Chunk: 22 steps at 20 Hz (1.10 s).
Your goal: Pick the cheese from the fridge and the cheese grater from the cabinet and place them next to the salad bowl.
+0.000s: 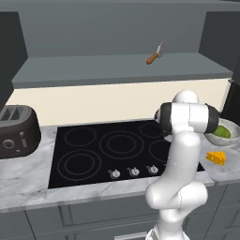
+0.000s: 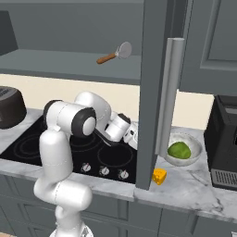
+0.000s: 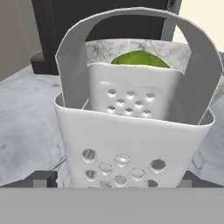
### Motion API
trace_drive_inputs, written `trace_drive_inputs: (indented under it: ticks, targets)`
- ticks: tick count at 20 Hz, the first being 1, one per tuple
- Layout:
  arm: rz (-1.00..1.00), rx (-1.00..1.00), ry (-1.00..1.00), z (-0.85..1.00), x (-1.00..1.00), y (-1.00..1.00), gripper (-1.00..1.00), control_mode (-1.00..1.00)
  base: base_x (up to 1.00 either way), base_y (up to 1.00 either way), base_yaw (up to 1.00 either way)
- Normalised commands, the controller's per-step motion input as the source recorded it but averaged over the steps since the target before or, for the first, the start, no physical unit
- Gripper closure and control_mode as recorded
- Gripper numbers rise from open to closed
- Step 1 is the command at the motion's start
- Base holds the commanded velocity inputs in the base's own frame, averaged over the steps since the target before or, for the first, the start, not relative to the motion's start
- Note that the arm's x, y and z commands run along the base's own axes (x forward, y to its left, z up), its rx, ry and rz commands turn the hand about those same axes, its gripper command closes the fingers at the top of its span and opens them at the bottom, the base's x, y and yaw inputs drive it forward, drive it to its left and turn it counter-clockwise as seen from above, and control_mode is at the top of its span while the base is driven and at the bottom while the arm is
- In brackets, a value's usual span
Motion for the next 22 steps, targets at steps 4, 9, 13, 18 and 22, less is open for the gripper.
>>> trace_drive_inputs:
  ticks: [4, 9, 13, 18, 22]
  targets:
    - [0.0, 0.0, -0.06, -0.1, 0.0, 0.14, -1.0, -1.0, 0.0, 0.0, 0.0]
    - [0.0, 0.0, -0.06, -0.01, 0.02, 0.15, -1.0, -1.0, 0.0, 0.0, 0.0]
    - [0.0, 0.0, -0.06, -0.03, 0.0, 0.14, -1.0, -1.0, 0.0, 0.0, 0.0]
    - [0.0, 0.0, -0.03, -0.07, -0.07, 0.11, -1.0, -1.0, 0.0, 0.0, 0.0]
    - [0.0, 0.0, -0.04, -0.04, -0.11, 0.1, -1.0, -1.0, 0.0, 0.0, 0.0]
